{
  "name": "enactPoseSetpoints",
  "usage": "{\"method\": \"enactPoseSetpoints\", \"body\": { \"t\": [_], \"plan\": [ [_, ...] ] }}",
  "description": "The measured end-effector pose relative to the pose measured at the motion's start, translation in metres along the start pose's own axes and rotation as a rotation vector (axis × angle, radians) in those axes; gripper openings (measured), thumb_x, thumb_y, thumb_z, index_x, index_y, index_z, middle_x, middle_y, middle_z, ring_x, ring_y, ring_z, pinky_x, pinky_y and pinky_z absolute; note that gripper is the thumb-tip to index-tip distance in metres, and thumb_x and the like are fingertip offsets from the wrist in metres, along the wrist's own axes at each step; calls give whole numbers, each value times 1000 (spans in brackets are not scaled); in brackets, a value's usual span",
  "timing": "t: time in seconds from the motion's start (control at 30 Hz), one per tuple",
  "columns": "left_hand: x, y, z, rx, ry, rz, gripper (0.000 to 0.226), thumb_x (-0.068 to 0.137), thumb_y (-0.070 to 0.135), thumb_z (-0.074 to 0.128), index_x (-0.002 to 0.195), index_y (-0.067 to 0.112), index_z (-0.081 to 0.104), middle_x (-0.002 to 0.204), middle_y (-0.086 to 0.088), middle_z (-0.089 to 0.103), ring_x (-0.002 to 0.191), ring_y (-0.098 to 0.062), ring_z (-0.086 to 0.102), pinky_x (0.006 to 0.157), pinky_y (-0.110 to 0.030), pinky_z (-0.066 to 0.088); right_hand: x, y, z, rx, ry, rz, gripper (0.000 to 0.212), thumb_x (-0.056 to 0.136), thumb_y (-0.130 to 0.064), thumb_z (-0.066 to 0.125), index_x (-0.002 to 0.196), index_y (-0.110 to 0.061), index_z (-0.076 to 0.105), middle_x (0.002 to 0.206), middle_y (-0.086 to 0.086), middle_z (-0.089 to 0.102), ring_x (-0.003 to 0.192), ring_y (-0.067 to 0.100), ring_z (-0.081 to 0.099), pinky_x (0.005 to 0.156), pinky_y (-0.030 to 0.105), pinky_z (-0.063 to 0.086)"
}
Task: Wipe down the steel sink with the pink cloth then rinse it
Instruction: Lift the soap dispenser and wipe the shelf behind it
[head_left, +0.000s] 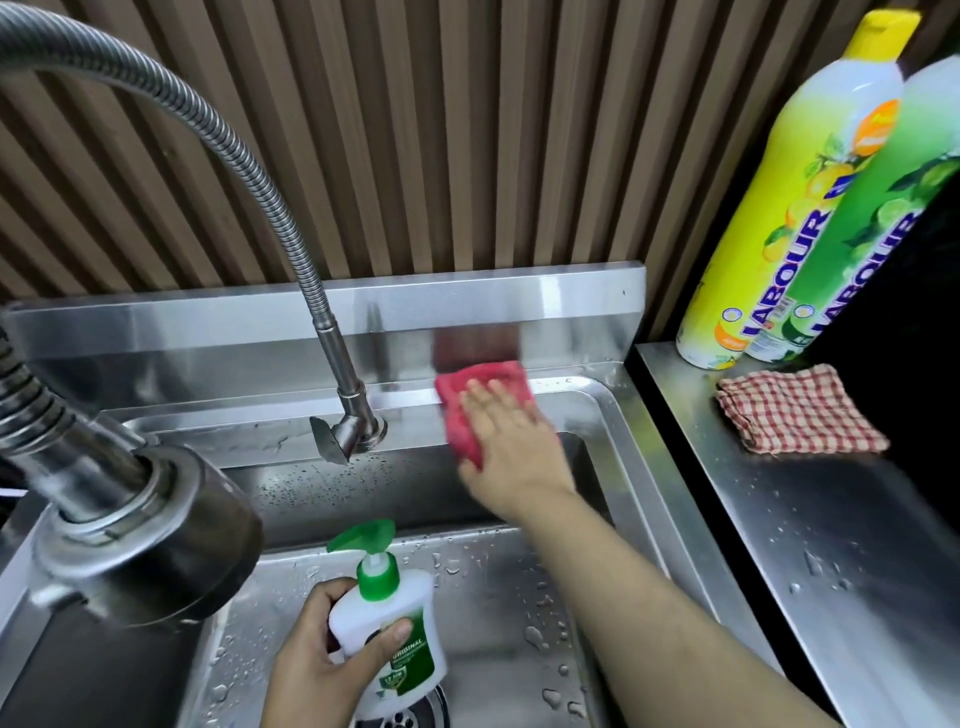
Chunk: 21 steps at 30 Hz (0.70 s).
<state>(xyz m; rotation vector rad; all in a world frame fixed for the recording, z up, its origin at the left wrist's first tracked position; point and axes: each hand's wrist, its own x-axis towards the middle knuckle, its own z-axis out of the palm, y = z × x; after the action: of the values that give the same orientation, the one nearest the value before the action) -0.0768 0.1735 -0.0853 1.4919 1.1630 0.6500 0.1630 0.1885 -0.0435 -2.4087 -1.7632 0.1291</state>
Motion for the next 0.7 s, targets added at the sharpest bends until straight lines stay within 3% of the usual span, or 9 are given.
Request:
{"method": "enactPoseSetpoints", "body": {
  "t": [0.1,0.2,0.27,0.4,0.47,0.53,0.63,0.7],
  "plan": [
    [1,3,5,-32,-13,-1,50,30,49,78,76,41,61,74,-1,73,61,-13,64,59,-17,50,-15,36,-13,-64,-54,279,79,88,-51,40,150,-21,1,159,-5,-7,145,16,-9,118,42,1],
    [-1,2,7,-23,-44,28,59,24,53,82,77,39,61,75,0,73,63,-13,64,59,-17,51,-11,15,-10,-73,-53,359,80,90,-53,33,150,-15,-3,158,2,-11,145,24,-12,116,50,-3],
    [-4,1,5,-17,-38,37,56,26,50,84,77,39,61,75,1,73,62,-11,64,59,-13,50,-1,-18,-3,-27,-30,241,80,90,-51,33,150,-14,-4,158,4,-13,144,25,-15,115,51,-8],
    [-10,1,5,25,-11,31,39,57,0,86,79,22,62,67,6,71,48,-2,58,49,-4,44,15,-66,7,-8,-75,-70,85,87,-42,50,150,-17,-2,159,1,-7,145,22,-12,116,49,-7],
    [-11,-1,4,42,0,13,40,59,-8,83,80,18,61,66,8,71,46,-2,58,48,-4,43,17,-60,4,-44,-87,-115,86,86,-38,53,150,-19,0,159,-1,-6,145,21,-10,117,47,-5],
    [-10,-2,6,48,11,29,41,55,6,89,74,30,62,68,6,72,50,-5,60,50,-6,45,10,-34,-3,-93,-103,-68,82,87,-38,50,150,-20,-1,159,-3,-7,145,20,-9,117,46,-2],
    [-10,0,11,23,-15,40,61,27,47,89,81,40,60,70,6,72,57,-9,64,54,-11,49,-3,19,-23,-100,-113,208,75,90,-39,42,150,-20,2,159,-2,-6,146,22,-5,117,48,4],
    [-10,5,19,2,-24,38,54,38,37,90,82,41,61,70,6,72,55,-6,63,53,-9,48,-9,41,-34,-74,-139,337,70,92,-42,35,150,-20,5,159,-2,-5,146,21,-3,116,48,8]
  ]
}}
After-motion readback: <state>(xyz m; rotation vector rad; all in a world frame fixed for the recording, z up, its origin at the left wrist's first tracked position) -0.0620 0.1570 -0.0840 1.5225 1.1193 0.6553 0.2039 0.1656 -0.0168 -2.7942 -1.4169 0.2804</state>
